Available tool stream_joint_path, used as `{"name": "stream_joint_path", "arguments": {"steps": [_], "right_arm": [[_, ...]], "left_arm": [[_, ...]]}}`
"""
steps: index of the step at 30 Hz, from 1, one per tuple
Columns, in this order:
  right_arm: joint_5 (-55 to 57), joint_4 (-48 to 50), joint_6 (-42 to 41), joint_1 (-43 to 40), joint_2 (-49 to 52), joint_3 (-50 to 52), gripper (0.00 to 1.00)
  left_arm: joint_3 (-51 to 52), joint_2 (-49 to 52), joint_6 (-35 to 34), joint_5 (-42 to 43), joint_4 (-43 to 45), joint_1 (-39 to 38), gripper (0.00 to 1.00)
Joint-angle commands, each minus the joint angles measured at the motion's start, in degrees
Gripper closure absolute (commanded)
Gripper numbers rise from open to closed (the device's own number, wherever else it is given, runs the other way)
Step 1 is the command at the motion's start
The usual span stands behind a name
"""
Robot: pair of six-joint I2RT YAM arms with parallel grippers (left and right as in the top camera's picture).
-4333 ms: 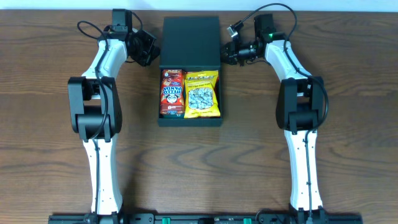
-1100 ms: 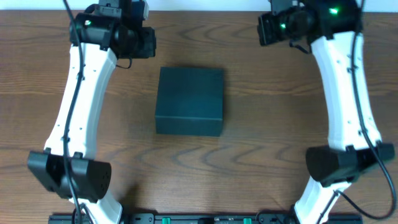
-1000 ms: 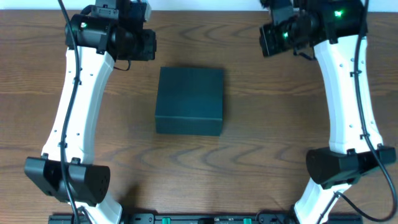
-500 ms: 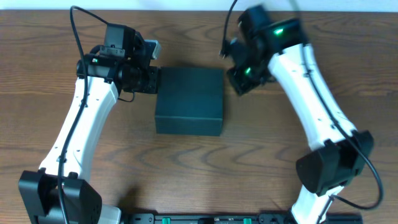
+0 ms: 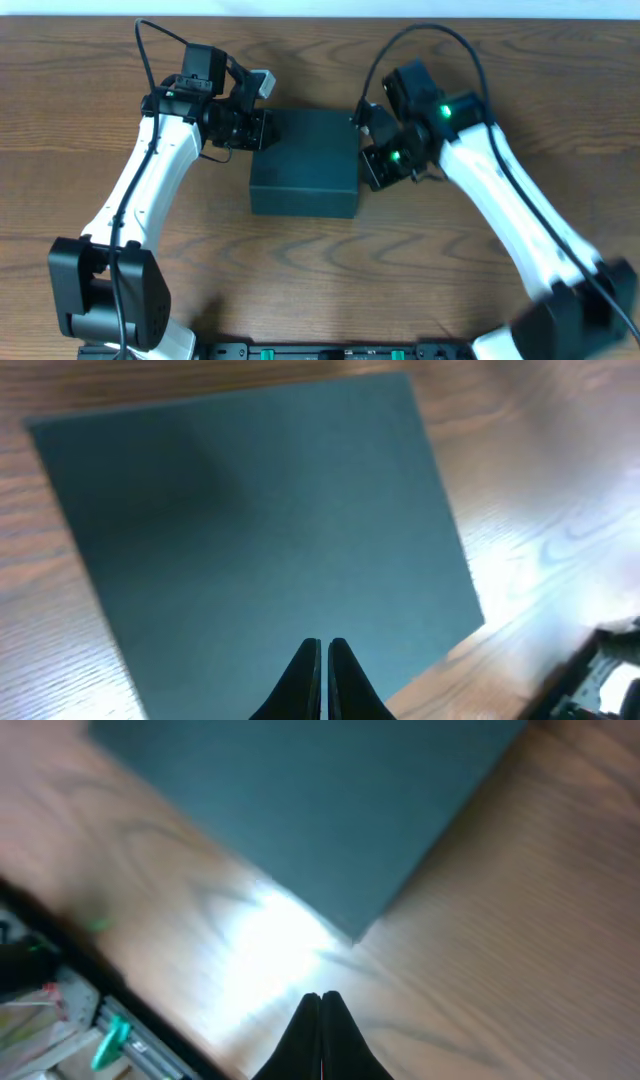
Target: Pack container
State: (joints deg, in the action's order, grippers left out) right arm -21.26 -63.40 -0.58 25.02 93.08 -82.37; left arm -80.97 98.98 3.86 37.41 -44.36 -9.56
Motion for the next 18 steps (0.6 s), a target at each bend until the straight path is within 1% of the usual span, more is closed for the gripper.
{"name": "stream_joint_path", "arguments": {"steps": [1, 5, 8, 11, 15, 18], "right_arm": [[-1.27, 4.13, -6.93, 3.32, -5.16, 8.63, 0.98], [-1.16, 15.72, -12.76, 7.28, -10.64, 20.31, 0.98], [-1.27, 21.92, -16.15, 9.51, -11.54, 26.18, 0.99], [-1.27, 24.17, -16.81, 11.56, -11.54, 29.77, 0.98], [-0.72, 24.22, -16.83, 14.67, -11.89, 32.13, 0.98], [3.04, 24.35, -18.67, 17.42, -12.26, 32.57, 0.98]], "left_arm": [[0.33, 1.27, 1.75, 3.17, 0.04, -0.37, 0.94], [0.87, 1.66, 2.86, 2.99, -1.01, -2.78, 0.94], [1.88, 1.86, 3.06, 1.09, -0.79, -4.94, 0.94], [2.16, 1.88, 3.02, -3.02, -0.81, -6.23, 0.94], [2.54, 2.14, 3.02, -3.43, -1.07, -6.27, 0.94], [3.63, 2.62, 3.02, -3.43, -1.46, -6.34, 0.94]]}}
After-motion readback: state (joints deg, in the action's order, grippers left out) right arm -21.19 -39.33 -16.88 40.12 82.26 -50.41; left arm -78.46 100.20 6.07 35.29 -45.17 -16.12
